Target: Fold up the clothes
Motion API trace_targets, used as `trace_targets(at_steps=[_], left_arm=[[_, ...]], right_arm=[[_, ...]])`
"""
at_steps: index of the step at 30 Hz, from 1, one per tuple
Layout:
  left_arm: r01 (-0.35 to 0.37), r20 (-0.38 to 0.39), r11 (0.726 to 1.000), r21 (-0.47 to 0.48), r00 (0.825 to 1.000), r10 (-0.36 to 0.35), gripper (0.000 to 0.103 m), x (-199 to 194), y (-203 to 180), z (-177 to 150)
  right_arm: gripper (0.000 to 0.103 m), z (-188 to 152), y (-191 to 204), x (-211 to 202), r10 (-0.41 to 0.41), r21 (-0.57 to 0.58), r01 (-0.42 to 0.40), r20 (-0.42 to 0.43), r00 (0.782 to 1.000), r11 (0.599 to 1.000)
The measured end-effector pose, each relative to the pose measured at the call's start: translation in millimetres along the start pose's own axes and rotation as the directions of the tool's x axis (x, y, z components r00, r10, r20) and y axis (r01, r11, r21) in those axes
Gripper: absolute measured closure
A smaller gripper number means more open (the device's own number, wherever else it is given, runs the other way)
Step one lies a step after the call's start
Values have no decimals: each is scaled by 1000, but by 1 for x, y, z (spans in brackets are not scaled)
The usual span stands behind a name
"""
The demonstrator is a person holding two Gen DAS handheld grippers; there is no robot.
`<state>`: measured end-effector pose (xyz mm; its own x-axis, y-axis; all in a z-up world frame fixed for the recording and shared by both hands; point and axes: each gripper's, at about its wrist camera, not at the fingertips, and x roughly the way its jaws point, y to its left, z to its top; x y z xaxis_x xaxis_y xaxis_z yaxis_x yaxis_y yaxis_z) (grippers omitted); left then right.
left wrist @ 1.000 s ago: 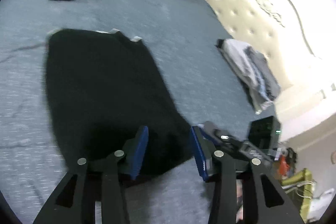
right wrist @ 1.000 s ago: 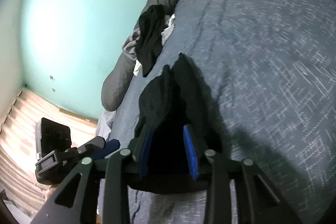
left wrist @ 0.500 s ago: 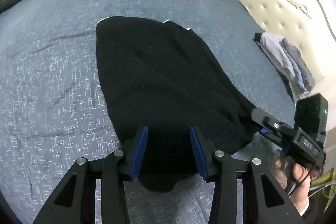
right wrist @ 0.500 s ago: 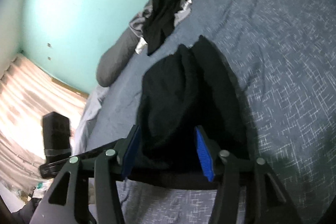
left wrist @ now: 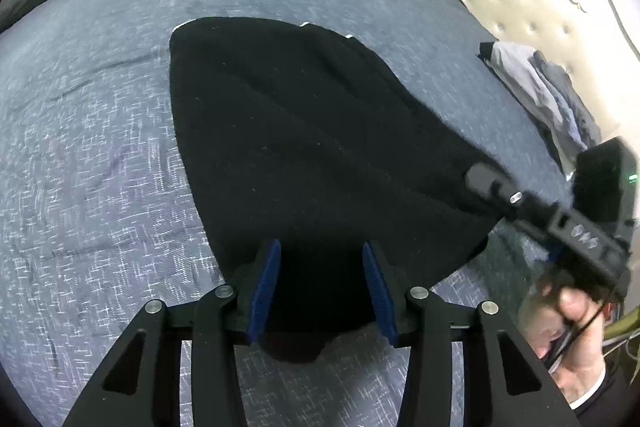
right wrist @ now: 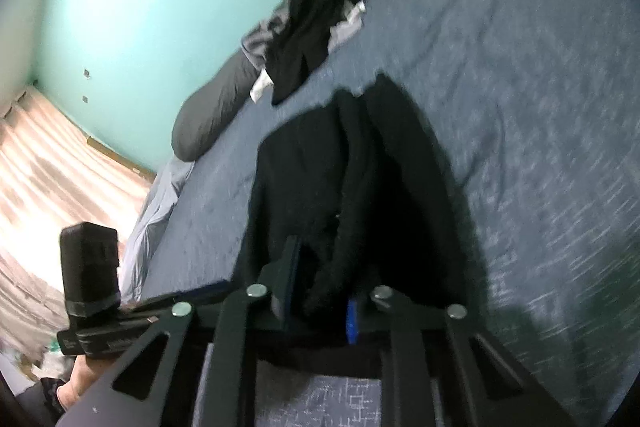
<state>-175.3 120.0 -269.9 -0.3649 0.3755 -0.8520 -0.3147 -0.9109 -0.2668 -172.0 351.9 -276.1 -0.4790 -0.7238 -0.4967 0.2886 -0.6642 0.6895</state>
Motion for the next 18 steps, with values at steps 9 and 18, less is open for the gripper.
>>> trace_targets(at_steps=[9,18], left_arm=[[27,0,999,36,1000,-27,56,-9,-15,-5],[27,13,1000,5,1000,-27,56,-18,-5,-11]], right_arm=[[89,0,3,-31,-16,20,15,81,997,1000],[90,-23,-38,-16,-88,162,93,-41,995,982]])
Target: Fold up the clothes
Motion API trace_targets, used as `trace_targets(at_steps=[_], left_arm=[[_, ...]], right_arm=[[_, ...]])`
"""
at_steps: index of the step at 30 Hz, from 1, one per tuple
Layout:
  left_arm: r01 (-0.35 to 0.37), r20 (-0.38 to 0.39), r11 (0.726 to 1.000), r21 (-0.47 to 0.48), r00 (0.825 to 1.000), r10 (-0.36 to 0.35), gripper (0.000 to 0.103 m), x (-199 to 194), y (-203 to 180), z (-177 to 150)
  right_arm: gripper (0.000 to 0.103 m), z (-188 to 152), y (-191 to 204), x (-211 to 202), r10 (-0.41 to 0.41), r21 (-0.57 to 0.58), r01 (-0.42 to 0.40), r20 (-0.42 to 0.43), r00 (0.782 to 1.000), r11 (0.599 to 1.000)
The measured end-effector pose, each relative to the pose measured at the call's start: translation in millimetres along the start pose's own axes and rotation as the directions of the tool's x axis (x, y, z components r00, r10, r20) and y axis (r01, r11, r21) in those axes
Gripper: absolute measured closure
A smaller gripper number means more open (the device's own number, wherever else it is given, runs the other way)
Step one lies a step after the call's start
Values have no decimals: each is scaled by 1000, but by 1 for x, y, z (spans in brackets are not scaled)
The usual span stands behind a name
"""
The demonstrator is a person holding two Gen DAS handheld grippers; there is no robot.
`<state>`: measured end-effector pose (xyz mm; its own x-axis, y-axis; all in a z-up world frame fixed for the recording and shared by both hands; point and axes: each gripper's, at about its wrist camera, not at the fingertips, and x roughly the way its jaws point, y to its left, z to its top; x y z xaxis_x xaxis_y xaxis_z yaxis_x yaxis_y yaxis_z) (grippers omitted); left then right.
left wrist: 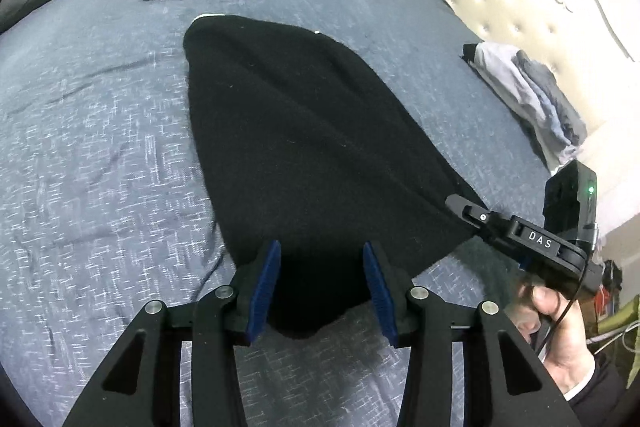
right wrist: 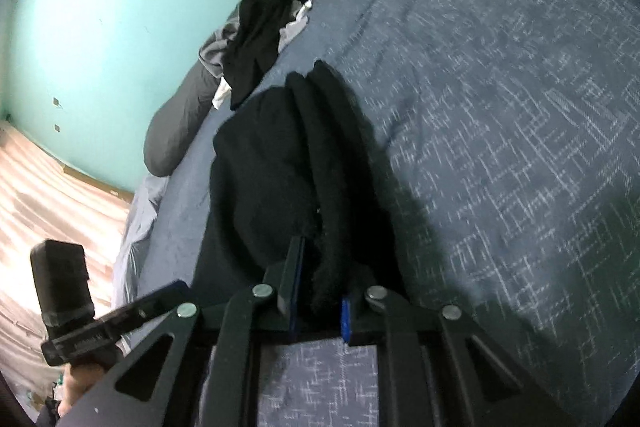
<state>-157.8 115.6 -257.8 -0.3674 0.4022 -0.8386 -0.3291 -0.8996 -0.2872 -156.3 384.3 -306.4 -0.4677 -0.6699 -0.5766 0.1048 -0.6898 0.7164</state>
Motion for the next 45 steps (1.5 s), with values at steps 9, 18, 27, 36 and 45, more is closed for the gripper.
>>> trace_targets(at_steps=[9,18,27,36,45], left_arm=[[-33,-6,999,40,999,33,56,18,5,-18],[45,41,997,-60,998,-43,57,-7,23,-11],[25,6,998,-50,1000,-25,57,0,23,-20],[31,10,995,-92,999,-31,55,13,27,-34],[86,70,985,-153,995,-76,53,7,36,-46]], right_arm=[[89,-3,-16,-2,26,66,-26,4,1000,997],[89,-2,-18,-9,58,96,-61,38,998,993],[89,-4,-21,-9,62,133,-66,32,998,989],[84,-3,-21,-16,63,144,-70,48,997,987],[77,4,-14,-23,23,67,-27,60,998,997]])
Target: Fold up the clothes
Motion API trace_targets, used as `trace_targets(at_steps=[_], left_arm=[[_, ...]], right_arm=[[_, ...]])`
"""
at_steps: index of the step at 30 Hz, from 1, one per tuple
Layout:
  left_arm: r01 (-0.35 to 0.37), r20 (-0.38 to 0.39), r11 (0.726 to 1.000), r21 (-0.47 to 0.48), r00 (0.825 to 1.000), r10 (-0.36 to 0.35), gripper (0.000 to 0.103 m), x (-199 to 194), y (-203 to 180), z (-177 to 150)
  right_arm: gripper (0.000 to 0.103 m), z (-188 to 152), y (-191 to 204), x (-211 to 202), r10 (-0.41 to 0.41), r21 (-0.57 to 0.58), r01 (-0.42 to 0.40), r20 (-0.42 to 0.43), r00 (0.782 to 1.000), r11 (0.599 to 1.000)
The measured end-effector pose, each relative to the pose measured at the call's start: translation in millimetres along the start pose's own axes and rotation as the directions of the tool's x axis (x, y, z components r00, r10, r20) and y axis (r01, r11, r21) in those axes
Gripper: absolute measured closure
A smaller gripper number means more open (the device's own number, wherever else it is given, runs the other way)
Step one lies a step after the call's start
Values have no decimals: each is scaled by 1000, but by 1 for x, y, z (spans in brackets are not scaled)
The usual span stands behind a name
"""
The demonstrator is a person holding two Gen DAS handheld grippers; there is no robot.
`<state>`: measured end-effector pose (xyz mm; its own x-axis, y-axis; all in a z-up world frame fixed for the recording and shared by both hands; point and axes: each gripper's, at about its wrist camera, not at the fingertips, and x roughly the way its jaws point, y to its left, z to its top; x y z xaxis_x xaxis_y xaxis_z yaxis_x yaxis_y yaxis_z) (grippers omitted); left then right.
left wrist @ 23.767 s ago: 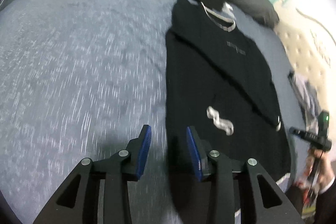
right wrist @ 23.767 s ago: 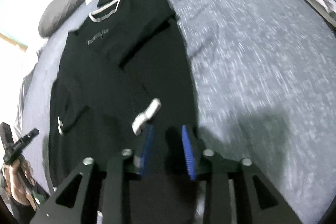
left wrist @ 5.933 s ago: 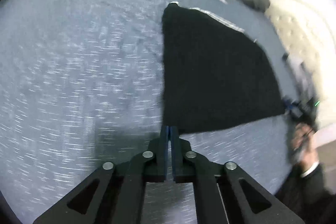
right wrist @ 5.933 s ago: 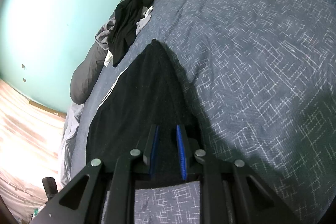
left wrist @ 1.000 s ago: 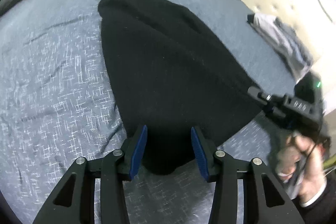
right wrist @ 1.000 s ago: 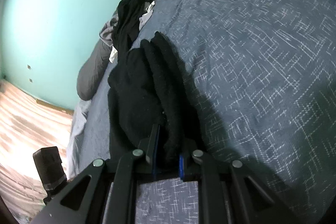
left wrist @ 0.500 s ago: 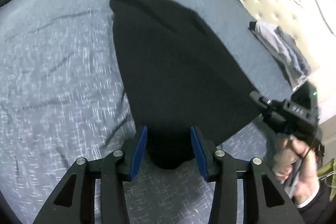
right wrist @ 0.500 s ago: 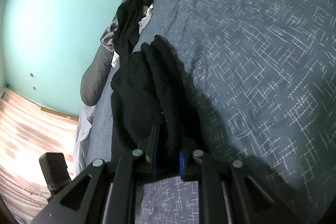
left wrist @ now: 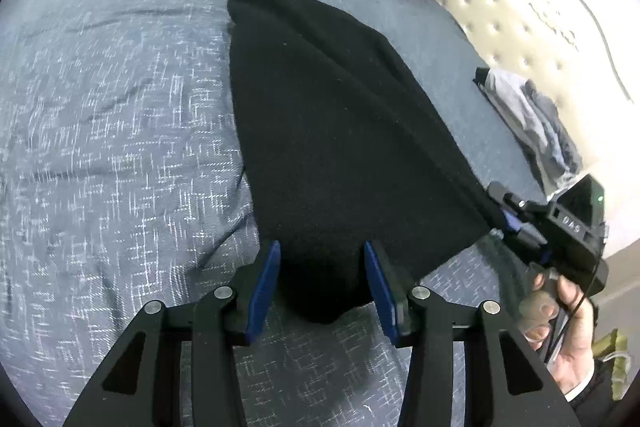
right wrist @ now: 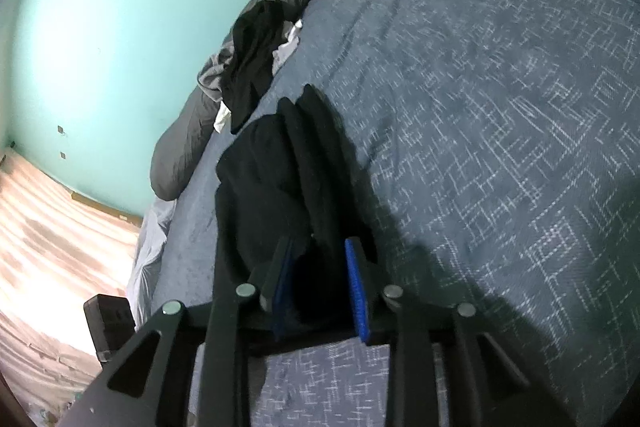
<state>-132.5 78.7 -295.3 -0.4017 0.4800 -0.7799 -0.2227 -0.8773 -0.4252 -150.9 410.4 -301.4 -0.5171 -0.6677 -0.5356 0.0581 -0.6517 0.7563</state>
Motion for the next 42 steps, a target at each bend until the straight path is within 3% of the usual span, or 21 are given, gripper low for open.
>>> trace_targets(at_steps=[4,7,8,9,12,14,19,23,28,31,32,33,34,42], left_arm=[[18,20,1000,-11,1000,-18,52,0,3,-5],[28,33,1000,0,999,-28,52,1,2,-5],[29,38,1000,6,999,-30,52,2,1,-5],[36,40,999,5,999,-37,51,2,2,-6],[53,55,999,-1,997,-53,51,0,10,-8],[64,62,998,-5,996,-64,51,1,13,-9],[81,74,997,-3,994,-81,49,2,17,-11],[80,78,997,4,994,-80,49,7,9,-12],[84,80,996,0,993,-84,48,10,9,-12],[84,82,996,0,993,-84,48,8,11,-14],[84,83,996,0,993,-84,48,8,12,-15],[84,83,996,1,993,-84,48,6,13,-15],[85,83,996,2,993,-84,48,5,15,-16],[82,85,997,8,993,-83,47,4,17,-17]], right_arm=[[77,-3,3,6,-39,-53,38,-27,999,998],[89,-5,5,7,-79,-86,77,-26,997,993],[95,-5,1,6,-87,-68,86,-24,996,994],[95,-4,-8,4,-101,-35,100,-14,995,994],[95,-5,-16,-2,-61,20,61,-2,998,998],[95,-3,-9,-8,-37,-8,37,23,999,999],[87,5,9,-13,-22,-81,26,45,999,996],[73,3,28,-3,-17,-172,19,11,1000,985],[72,-3,39,22,-107,-248,93,-41,993,964],[72,-5,33,26,-100,-233,85,-56,993,969],[77,-4,32,26,-101,-234,85,-54,993,969],[90,-4,31,25,-101,-234,86,-52,993,968],[93,-4,31,24,-93,-232,78,-53,994,970],[98,7,19,14,-58,-159,56,-7,998,986]])
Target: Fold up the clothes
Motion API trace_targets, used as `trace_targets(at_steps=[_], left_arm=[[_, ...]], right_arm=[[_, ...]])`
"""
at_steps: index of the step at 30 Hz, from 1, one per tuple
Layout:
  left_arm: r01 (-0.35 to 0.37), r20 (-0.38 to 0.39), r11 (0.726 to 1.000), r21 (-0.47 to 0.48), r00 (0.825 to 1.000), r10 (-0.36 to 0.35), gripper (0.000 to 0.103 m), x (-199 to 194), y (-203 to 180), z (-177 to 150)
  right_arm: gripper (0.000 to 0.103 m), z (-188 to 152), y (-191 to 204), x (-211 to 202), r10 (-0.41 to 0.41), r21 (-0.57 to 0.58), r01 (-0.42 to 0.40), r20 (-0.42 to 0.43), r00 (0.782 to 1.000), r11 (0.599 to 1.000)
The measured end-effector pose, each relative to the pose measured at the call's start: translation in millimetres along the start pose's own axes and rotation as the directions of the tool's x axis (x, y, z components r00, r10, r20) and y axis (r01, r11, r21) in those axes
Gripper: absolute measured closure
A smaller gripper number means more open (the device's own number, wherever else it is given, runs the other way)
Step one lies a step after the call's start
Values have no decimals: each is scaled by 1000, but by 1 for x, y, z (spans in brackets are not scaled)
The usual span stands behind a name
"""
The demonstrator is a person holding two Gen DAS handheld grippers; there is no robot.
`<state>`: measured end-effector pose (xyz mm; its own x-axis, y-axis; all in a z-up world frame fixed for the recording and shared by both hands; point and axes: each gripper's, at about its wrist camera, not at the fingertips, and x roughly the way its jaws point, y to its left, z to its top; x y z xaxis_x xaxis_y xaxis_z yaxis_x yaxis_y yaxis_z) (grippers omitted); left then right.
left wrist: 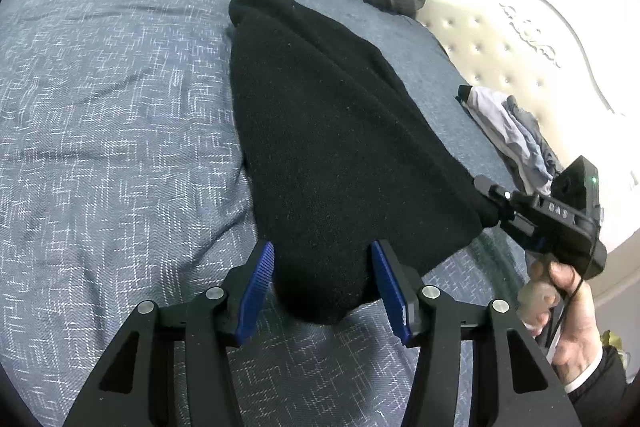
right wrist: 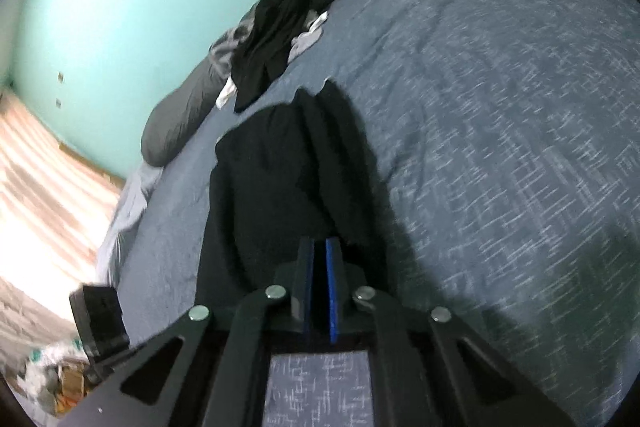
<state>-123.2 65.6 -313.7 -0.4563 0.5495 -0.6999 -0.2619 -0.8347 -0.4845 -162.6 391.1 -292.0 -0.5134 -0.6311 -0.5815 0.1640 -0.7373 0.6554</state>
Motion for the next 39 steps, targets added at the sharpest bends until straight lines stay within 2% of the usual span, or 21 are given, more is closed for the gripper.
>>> trace_targets(at_steps=[7,13,14,16,19,21,25,31,33,37,39], left_arm=[[-1,0,1000,5,1000,1,46,0,0,0],[6,-5,1000,-13,1000,-6,41,-2,6,-2],[4,-4,1000,-14,1000,-4,40,-2,6,-1],[1,-4,1000,-13,1000,-1,40,-2,6,-1],[3,-6,1000,-15,1000,-3,40,-1,5,0],[4,-8,1000,-15,1000,-4,40,0,6,1],[-5,-9,1000,-3,1000,5,40,-1,5,2],[-5,-9,1000,-6,1000,5,40,-1,5,2],[-4,-10,1000,-8,1000,3,40,-1,6,2],[1,-12,1000,-10,1000,-2,40,-2,8,2],[2,-13,1000,-7,1000,-2,40,-2,8,3]], right_arm=[[99,9,-24,3,26,121,-28,22,999,992],[98,7,-29,2,65,160,-66,8,998,985],[96,8,-29,0,77,168,-78,13,997,983],[95,11,-23,-6,55,153,-56,12,998,987],[91,27,-3,-14,43,68,-45,30,999,997],[74,41,13,-7,17,4,-18,5,1000,1000],[73,67,42,25,-25,-110,15,-95,995,994],[73,104,77,88,-123,-269,61,-219,968,961],[73,115,82,107,-155,-305,78,-238,959,949],[73,133,84,132,-168,-310,83,-259,951,947],[73,139,84,146,-212,-334,110,-286,934,936]])
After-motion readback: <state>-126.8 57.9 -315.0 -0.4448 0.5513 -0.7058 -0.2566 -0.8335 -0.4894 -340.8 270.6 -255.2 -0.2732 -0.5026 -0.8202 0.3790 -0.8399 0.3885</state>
